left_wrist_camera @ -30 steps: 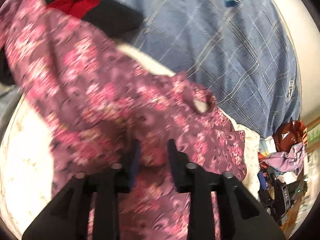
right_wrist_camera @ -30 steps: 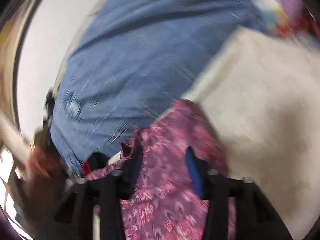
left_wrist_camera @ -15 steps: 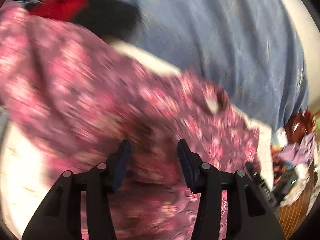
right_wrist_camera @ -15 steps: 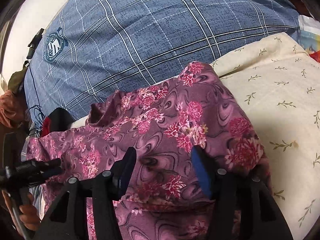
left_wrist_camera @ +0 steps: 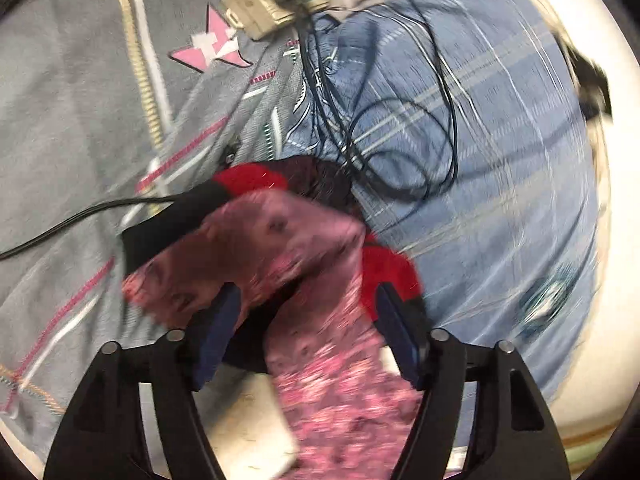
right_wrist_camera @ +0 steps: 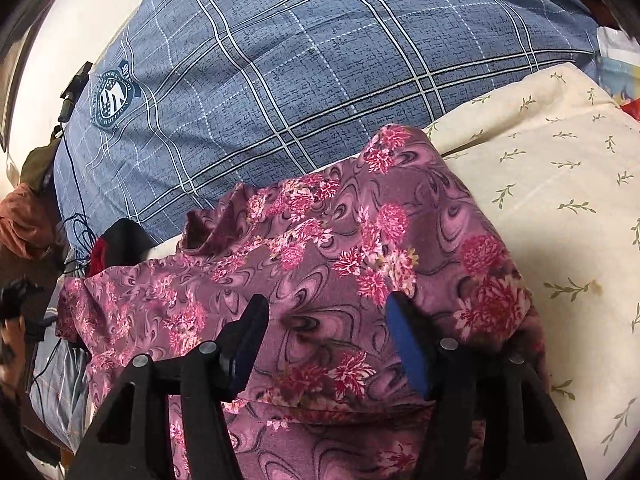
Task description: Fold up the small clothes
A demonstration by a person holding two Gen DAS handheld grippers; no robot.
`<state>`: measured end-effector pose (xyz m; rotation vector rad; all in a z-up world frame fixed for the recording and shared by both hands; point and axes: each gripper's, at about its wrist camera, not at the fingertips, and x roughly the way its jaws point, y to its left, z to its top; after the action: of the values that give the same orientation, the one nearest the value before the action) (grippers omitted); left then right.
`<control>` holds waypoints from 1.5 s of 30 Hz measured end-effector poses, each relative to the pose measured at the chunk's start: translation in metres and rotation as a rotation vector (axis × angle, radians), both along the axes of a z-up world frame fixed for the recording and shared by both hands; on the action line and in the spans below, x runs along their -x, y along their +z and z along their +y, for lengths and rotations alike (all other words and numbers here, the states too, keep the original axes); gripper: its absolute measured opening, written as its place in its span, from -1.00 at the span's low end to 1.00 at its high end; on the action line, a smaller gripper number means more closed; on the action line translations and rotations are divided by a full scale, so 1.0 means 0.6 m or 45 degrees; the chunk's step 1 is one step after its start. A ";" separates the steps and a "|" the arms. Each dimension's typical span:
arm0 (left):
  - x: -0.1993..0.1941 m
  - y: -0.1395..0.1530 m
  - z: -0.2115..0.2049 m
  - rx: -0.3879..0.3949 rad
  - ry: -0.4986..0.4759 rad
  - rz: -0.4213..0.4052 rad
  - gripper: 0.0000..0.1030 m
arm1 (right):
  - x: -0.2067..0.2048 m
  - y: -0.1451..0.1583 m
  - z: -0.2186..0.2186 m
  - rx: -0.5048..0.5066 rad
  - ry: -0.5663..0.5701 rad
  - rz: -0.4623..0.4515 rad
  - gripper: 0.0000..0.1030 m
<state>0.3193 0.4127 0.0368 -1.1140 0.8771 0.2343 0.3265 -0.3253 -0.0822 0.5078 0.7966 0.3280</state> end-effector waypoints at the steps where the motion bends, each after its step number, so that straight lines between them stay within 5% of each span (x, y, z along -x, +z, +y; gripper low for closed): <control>1: -0.011 -0.003 0.008 0.050 0.013 0.008 0.36 | 0.000 0.000 0.001 0.000 0.000 -0.001 0.24; 4: -0.048 -0.019 0.015 0.131 0.036 0.068 0.45 | -0.001 0.000 0.001 -0.007 0.003 -0.004 0.26; 9: -0.102 -0.052 0.008 0.132 0.067 0.205 0.44 | -0.002 -0.001 -0.002 -0.028 0.009 -0.012 0.28; 10: -0.107 -0.054 0.004 0.112 0.058 0.227 0.23 | -0.002 -0.002 -0.004 -0.037 0.009 -0.014 0.28; 11: -0.110 -0.054 -0.001 0.068 0.038 0.245 -0.35 | -0.002 -0.003 -0.005 -0.044 0.009 -0.016 0.28; 13: -0.114 -0.048 -0.015 -0.009 -0.028 0.260 -0.94 | -0.002 -0.003 -0.006 -0.053 0.009 -0.018 0.29; 16: -0.094 -0.014 -0.033 -0.217 -0.050 0.277 -0.95 | -0.001 -0.003 -0.006 -0.056 0.010 -0.021 0.29; 20: -0.016 0.079 -0.071 -0.494 -0.049 0.016 -0.95 | -0.001 -0.003 -0.006 -0.053 0.009 -0.021 0.29; 23: 0.040 0.084 -0.110 -0.646 -0.072 -0.010 -0.94 | -0.001 -0.003 -0.006 -0.057 0.008 -0.023 0.29; 28: 0.114 -0.037 -0.094 -0.478 -0.074 0.135 -0.93 | -0.001 -0.003 -0.006 -0.054 0.007 -0.023 0.29; 30: 0.149 -0.084 -0.091 -0.318 -0.083 0.116 -0.93 | 0.000 -0.003 -0.006 -0.056 0.007 -0.024 0.29; 33: 0.195 -0.097 -0.089 -0.206 -0.041 0.020 -0.70 | 0.000 -0.004 -0.006 -0.057 0.007 -0.024 0.29; 35: 0.204 -0.081 -0.083 -0.181 -0.015 -0.050 -0.06 | -0.001 -0.004 -0.005 -0.053 0.007 -0.024 0.29; 38: 0.200 -0.056 -0.066 -0.178 0.063 -0.130 0.42 | -0.001 -0.004 -0.005 -0.052 0.007 -0.025 0.29; 40: 0.192 -0.060 -0.057 -0.123 0.061 -0.154 0.55 | 0.000 -0.004 -0.005 -0.057 0.005 -0.026 0.29; 43: 0.163 -0.094 -0.043 -0.010 0.056 -0.118 0.54 | 0.000 -0.004 -0.006 -0.059 0.005 -0.027 0.29; 45: 0.150 -0.108 -0.039 0.002 0.087 -0.104 -0.08 | 0.000 -0.004 -0.006 -0.061 0.005 -0.028 0.29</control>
<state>0.2293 0.3891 -0.0279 -1.1483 0.7675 0.2433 0.3264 -0.3289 -0.0844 0.5468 0.7701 0.3567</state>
